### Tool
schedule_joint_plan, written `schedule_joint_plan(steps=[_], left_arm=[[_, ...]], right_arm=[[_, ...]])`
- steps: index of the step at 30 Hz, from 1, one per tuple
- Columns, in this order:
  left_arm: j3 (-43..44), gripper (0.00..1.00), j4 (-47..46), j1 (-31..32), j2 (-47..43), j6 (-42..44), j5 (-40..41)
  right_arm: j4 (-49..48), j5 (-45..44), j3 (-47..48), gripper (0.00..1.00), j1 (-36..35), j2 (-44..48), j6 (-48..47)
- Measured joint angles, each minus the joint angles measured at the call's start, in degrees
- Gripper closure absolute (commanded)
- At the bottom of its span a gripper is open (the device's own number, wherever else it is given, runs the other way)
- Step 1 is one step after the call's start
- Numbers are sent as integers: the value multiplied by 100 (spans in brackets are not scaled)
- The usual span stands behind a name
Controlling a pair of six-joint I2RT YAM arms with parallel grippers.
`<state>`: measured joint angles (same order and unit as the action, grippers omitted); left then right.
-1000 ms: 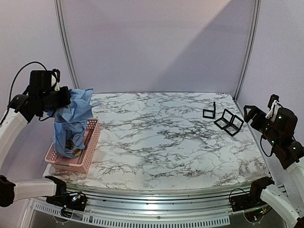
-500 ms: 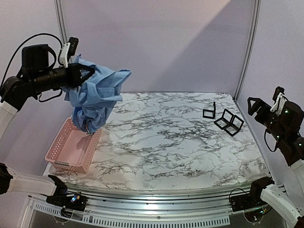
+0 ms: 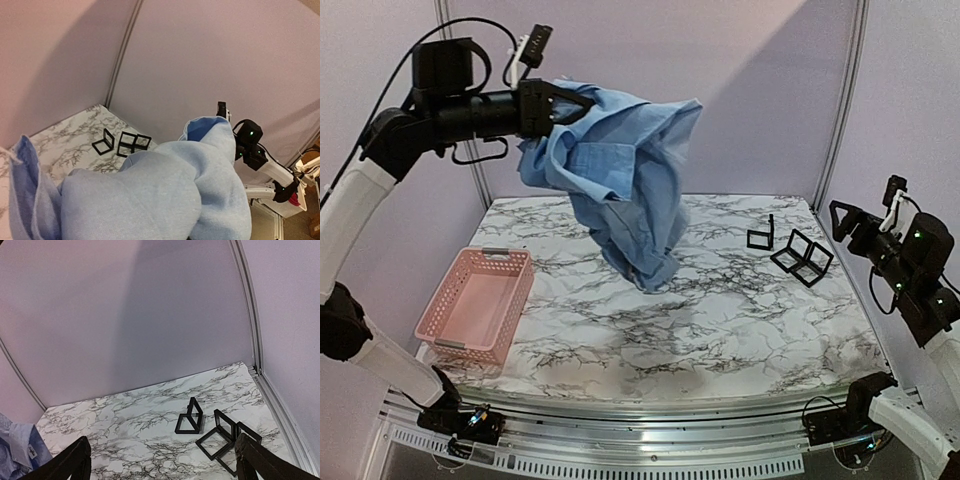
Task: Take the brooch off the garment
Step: Place the crumpled clothing at the center of the board.
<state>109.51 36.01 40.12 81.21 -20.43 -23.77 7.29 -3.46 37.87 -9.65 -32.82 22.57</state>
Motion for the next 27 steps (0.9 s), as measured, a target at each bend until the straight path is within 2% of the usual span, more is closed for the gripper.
schedule_joint_plan(steps=[9, 13, 16, 17, 22, 27], left_arm=[[-7, 100, 153, 796, 1386, -68, 109], [-350, 100, 304, 863, 1578, 44, 409], [-723, 93, 437, 833, 1591, 184, 841], [-820, 90, 511, 822, 1617, 216, 1012], [-1353, 58, 723, 881, 1838, 496, 2256], [-2188, 20, 837, 1165, 1910, 809, 3215]], right_arm=[[-398, 184, -144, 1, 0, -164, -203], [-439, 258, -151, 1, 0, -166, -245], [-439, 417, -151, 1, 0, -192, -299], [-442, 463, -151, 1, 0, -214, -317], [-452, 984, -151, 1, 2, -435, -385], [-417, 1749, 76, 1, 0, -890, -481]])
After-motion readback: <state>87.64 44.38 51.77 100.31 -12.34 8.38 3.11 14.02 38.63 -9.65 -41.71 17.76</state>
